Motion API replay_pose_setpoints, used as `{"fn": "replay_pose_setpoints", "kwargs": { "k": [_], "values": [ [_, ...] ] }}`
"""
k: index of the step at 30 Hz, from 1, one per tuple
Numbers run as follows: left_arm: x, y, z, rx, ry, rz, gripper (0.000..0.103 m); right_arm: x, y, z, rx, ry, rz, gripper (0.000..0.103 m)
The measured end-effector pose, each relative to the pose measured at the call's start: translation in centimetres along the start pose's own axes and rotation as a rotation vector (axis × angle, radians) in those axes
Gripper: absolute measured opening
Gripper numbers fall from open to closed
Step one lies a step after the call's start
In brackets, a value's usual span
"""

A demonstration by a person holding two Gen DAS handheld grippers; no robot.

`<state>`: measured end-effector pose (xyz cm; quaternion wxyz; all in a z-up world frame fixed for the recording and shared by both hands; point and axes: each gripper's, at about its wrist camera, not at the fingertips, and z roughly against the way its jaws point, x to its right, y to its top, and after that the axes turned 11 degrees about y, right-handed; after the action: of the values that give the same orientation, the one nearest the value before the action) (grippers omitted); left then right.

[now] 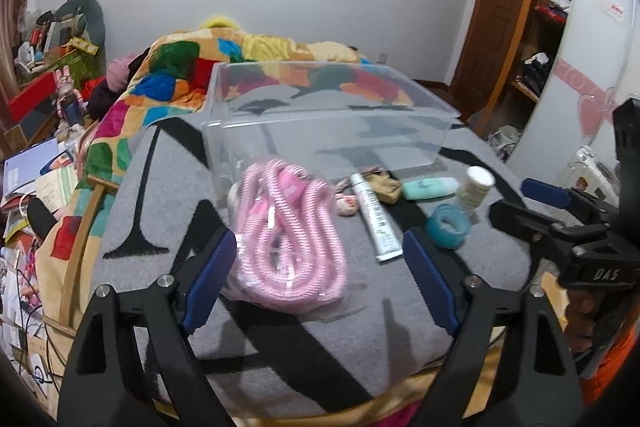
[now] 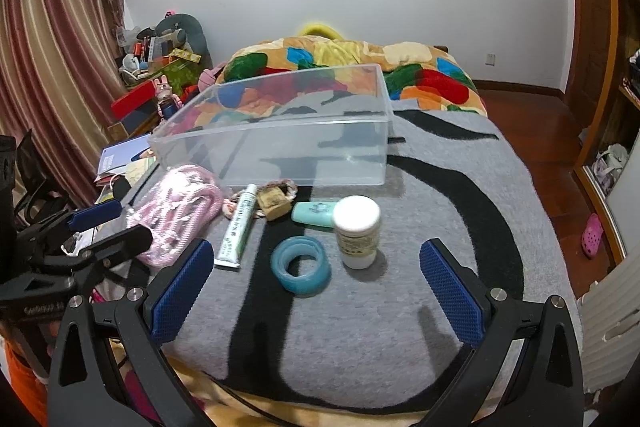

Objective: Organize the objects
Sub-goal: 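Grasp the bagged pink rope with the left gripper while the right gripper grasps the white jar, then carry the rope bag and white jar into the clear box and open both grippers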

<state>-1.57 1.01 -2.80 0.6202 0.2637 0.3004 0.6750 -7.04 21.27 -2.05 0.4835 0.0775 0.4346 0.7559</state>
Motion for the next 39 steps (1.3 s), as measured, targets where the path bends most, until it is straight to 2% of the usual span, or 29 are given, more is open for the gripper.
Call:
{"fn": "replay_pose_setpoints", "kwargs": {
  "k": [2,7,11,14,16,19,24,28,39],
  "values": [
    [-0.4,0.1,-0.5,-0.009,0.014,0.005,0.080,0.9,0.0,-0.4,-0.007,-0.002,-0.010,0.099],
    [-1.5,1.0,-2.2,-0.040,0.036,0.006,0.077,3.0,0.4,-1.8,-0.042,-0.013,-0.028,0.079],
    [-1.2,1.3,-4.2,-0.085,0.055,-0.046,0.077,4.0,0.7,-3.2,-0.071,-0.015,-0.026,0.067],
    [-0.8,1.0,-5.6,-0.120,0.045,-0.065,0.078,4.5,0.8,-4.1,-0.087,-0.009,-0.031,0.053],
    [-0.8,1.0,-6.0,-0.119,0.028,-0.047,0.078,4.8,0.8,-4.7,-0.097,0.004,-0.042,0.039],
    [-0.7,0.9,-6.0,-0.101,0.030,-0.037,0.073,5.0,0.6,-4.9,-0.100,0.018,-0.053,0.027],
    [-0.1,0.7,-4.8,-0.049,0.063,-0.072,0.047,4.5,0.5,-4.2,-0.073,0.007,-0.033,0.027],
    [-0.8,1.0,-4.1,-0.055,0.032,-0.039,0.037,3.5,0.9,-3.4,-0.048,0.006,-0.014,0.027],
    [-2.2,2.7,0.9,0.042,0.014,-0.001,0.035,1.1,3.1,-1.0,0.027,0.027,0.036,0.027]
  ]
}}
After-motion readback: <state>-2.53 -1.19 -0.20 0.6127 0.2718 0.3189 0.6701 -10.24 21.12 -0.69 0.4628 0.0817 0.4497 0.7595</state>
